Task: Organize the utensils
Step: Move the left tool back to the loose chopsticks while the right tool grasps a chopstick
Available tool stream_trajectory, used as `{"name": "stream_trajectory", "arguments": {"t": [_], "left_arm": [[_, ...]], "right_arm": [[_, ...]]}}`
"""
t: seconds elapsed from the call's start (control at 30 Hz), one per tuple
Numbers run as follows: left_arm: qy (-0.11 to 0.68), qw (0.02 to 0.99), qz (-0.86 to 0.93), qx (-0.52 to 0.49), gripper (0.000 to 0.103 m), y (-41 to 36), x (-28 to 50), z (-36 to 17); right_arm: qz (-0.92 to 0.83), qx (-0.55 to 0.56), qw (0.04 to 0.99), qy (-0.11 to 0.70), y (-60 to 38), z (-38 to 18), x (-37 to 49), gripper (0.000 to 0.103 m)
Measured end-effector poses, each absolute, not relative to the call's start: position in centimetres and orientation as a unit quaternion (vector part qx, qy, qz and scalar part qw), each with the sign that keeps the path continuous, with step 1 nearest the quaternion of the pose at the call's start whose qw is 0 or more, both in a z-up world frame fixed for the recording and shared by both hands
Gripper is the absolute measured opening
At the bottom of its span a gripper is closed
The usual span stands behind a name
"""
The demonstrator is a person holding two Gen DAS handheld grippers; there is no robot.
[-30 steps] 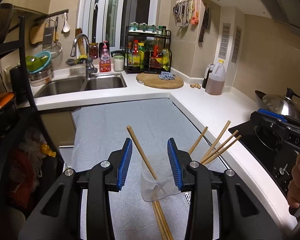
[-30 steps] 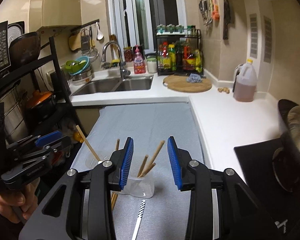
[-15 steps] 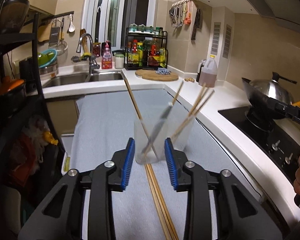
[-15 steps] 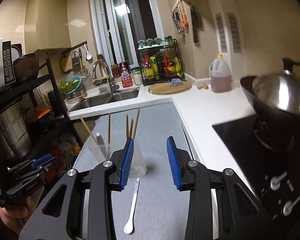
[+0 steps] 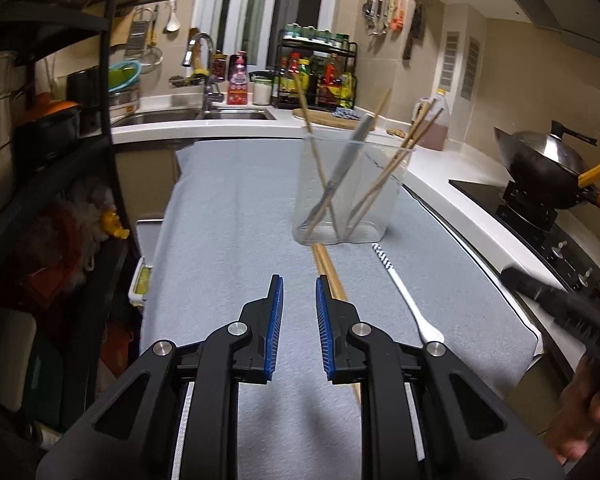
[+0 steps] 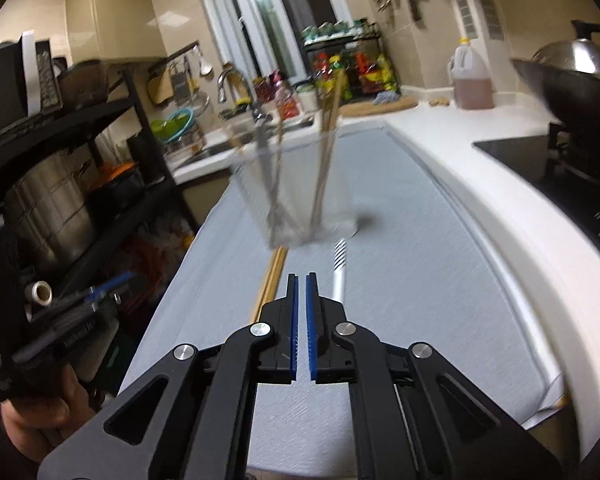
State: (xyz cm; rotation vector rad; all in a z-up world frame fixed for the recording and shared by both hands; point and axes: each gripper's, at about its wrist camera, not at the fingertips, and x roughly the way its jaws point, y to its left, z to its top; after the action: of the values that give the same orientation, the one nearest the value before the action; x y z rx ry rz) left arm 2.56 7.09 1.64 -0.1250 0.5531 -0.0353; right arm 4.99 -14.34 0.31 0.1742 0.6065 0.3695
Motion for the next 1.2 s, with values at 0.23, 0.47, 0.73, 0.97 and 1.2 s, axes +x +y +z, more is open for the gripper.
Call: {"name": "stream_trajectory", "arguments": {"t": [0.23,0.47,0.73,0.97,1.2], "left_arm": [[0.264,0.961,0.014,-0.084,0.017,10.3,-0.1,1.2],[0.269,0.959,0.01,-0.091,0.017,10.9,-0.1,0.5],[0.272,0.959,0.001,-0.081,0.017,10.0,0.0,0.2],[0.285,0.956,-0.009,-0.072,0.017,9.1,0.1,-0.6],[0.337,0.936,-0.064,-0.074,0.017,6.3,1.5,-3.2]], "right_arm": [[0.206,0.064,0.915,0.341,-8.6,-4.2,5.0,0.007],[0.197,0.066,0.899,0.385,-7.1,-7.1,6.2,0.008],[0.196,0.037,0.892,0.406,-6.0,-8.6,6.2,0.01],[0.185,0.01,0.895,0.405,-6.0,-8.5,5.5,0.007],[0.164,0.012,0.901,0.402,-8.5,-8.4,4.5,0.006]]}}
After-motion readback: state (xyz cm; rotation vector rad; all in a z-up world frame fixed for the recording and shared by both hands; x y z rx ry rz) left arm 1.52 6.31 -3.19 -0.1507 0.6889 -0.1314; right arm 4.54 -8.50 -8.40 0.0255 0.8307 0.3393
